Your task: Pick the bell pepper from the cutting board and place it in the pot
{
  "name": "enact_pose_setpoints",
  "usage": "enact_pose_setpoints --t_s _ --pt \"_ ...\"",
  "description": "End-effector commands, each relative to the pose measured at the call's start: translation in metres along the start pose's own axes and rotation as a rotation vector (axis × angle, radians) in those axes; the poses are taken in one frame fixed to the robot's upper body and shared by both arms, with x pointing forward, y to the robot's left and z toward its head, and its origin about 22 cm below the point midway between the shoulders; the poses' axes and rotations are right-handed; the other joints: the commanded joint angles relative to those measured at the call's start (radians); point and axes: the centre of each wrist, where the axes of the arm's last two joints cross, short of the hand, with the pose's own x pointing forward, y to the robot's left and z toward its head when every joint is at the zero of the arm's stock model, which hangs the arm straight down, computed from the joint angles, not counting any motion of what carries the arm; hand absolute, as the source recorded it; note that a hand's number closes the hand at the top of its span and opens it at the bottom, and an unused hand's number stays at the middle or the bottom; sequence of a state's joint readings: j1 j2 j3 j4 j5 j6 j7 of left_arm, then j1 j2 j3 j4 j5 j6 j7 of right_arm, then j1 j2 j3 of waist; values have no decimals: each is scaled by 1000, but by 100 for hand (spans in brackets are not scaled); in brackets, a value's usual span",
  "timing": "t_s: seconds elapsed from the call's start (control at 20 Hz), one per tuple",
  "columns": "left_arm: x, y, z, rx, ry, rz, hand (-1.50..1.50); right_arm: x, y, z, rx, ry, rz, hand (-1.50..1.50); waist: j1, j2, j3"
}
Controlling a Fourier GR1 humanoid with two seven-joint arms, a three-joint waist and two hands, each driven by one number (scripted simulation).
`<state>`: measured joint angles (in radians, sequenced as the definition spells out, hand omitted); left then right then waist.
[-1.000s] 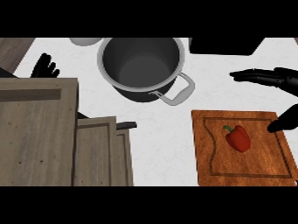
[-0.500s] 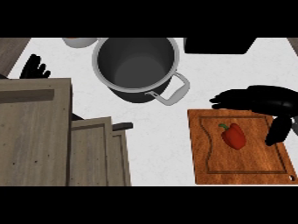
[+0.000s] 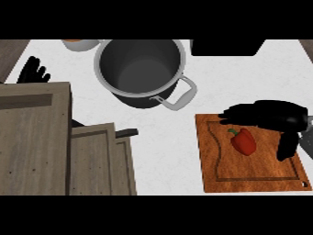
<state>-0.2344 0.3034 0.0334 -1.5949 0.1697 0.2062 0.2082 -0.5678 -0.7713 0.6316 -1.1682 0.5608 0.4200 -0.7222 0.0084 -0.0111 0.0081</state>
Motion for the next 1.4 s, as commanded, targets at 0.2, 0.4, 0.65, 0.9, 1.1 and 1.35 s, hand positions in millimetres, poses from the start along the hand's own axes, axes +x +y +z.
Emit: enact_pose_setpoints --t_s 0.2,0.4,0.65,0.9,1.1,1.35 --pt "8 -7 12 12 -6 -7 0 -11 10 -4 40 60 21 -150 -2 11 -8" --pt "-6 2 6 19 10 7 0 -22 28 0 50 20 2 -150 -3 11 -8" --pt "20 15 13 16 4 -1 0 -17 41 -23 37 29 23 -150 -2 10 -8" --pt "-6 6 13 16 14 1 0 -20 32 -49 31 77 13 -150 -3 11 -8" --pt "5 7 4 2 21 -10 0 -24 37 -45 65 68 23 -150 -6 11 -8" --pt "5 7 1 7 -18 5 0 -23 58 -49 92 -59 163 150 -8 12 -8"
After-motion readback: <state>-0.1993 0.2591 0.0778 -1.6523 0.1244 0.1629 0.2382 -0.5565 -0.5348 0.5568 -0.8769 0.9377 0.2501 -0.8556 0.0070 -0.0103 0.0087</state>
